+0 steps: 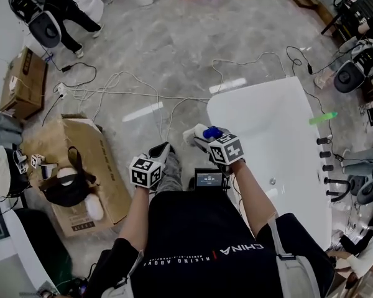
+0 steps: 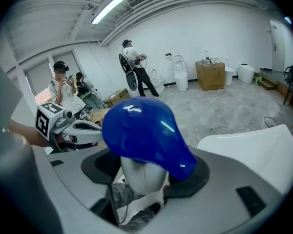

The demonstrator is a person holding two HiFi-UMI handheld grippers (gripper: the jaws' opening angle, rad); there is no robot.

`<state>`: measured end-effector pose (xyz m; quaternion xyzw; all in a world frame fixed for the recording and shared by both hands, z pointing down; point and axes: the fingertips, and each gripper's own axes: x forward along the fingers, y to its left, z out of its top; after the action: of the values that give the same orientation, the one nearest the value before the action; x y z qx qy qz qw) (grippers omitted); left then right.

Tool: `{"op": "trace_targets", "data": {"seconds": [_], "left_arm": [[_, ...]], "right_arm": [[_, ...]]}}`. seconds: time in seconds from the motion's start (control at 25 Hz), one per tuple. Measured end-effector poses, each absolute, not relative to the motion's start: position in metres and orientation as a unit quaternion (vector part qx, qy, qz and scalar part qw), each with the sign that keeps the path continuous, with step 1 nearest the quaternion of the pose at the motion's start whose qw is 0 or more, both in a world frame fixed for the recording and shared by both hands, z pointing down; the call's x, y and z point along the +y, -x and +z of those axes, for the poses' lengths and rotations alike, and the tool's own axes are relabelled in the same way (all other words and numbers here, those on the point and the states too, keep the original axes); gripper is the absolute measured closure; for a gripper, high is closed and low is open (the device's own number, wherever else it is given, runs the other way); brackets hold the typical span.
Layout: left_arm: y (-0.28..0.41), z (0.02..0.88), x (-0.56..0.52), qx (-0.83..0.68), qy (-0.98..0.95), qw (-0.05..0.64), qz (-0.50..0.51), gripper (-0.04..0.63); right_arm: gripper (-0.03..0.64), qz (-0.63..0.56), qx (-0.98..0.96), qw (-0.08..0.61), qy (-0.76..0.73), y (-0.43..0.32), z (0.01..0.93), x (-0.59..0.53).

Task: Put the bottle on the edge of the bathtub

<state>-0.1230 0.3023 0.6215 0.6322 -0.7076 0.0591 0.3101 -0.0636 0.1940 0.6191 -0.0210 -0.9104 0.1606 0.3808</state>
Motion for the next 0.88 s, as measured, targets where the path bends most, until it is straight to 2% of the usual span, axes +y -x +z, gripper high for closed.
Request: {"op": "trace_targets", "data": {"seconds": [0.56, 0.88], "left_arm": [[0.281, 0.606, 0.196, -0.666, -0.684, 0.290, 0.073, 0.586], [0.335, 0.609, 0.162, -0.639, -0.709, 0.287, 0.077, 0.586]], "right_arm": [[0.342, 0.170, -0.911, 0.374, -0.044, 0.208, 0.605, 0.099], [0.342, 0.183, -0.909, 0.366, -0.084, 0.252, 0.604, 0.072]]}}
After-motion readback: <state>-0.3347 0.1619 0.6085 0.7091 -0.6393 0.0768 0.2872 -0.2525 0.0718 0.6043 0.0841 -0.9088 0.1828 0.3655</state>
